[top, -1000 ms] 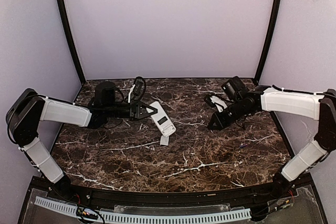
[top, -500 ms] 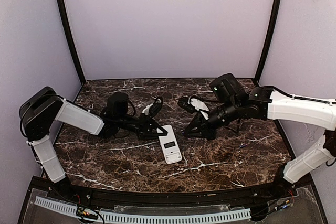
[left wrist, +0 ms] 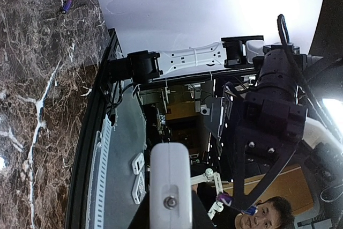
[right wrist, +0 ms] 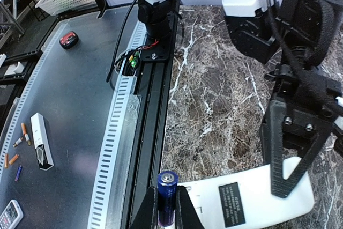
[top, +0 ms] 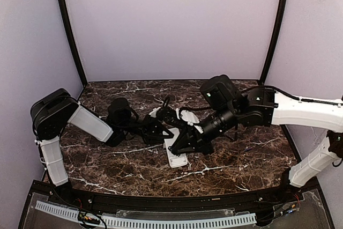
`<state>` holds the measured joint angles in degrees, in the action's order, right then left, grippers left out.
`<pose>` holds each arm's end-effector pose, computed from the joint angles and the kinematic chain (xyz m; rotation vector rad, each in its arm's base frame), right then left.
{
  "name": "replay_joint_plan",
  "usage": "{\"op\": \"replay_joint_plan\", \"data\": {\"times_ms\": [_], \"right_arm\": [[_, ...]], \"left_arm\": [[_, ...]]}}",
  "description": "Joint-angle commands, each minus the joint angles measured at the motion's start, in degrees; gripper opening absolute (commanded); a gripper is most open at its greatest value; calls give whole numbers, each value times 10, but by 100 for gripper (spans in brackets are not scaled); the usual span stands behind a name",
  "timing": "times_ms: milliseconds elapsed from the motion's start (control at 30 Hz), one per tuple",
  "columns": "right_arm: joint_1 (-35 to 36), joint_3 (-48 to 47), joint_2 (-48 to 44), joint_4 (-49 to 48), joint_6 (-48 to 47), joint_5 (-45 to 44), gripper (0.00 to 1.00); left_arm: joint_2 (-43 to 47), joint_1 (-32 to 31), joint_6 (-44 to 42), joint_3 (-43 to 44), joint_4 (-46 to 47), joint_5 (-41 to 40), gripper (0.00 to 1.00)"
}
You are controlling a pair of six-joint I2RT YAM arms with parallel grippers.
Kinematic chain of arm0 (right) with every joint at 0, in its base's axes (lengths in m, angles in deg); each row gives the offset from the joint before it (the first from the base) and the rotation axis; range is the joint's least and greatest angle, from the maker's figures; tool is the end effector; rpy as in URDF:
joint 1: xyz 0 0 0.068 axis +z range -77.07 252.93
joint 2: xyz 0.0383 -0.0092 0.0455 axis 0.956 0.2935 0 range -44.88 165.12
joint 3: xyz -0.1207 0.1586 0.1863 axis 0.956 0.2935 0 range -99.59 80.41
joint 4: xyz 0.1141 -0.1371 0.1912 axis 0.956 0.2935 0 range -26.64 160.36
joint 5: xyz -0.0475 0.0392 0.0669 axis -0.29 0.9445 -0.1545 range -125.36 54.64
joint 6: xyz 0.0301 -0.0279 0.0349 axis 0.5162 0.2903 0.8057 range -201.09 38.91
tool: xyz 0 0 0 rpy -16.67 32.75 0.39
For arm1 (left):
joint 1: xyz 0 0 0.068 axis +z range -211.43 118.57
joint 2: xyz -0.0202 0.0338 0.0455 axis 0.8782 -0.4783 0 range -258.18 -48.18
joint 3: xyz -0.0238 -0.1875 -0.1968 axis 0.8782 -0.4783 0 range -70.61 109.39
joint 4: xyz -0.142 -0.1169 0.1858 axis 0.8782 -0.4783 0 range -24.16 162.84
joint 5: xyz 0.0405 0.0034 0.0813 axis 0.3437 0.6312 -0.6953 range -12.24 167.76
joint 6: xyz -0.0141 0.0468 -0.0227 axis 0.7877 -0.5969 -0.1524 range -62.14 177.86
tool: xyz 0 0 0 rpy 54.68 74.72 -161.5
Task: Load the batteries into the remote control
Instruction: Place the battery in the battery compartment.
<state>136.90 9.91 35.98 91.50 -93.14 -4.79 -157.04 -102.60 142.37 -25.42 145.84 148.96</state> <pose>0.1206 0.2881 0.3239 -1.6826 1.6525 1.0681 0.2428 -0.2572 0.1843 -0.6632 -1.9858 2.1997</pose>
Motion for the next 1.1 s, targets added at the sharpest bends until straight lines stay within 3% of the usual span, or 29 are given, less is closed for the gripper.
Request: {"op": "replay_joint_plan", "data": {"times_ms": [0,467,1067], "right_arm": [[28,-14,22,39,-29,-22,0],[61,-32,59,68,-57,-113,0],[67,-16,60,93,-67,-136,0]], "left_arm": [[6,-5,4,6,28,12,0],[11,-8,-21,13,-2,19,0],[16,-9,-41,20,-31,24,0]]}}
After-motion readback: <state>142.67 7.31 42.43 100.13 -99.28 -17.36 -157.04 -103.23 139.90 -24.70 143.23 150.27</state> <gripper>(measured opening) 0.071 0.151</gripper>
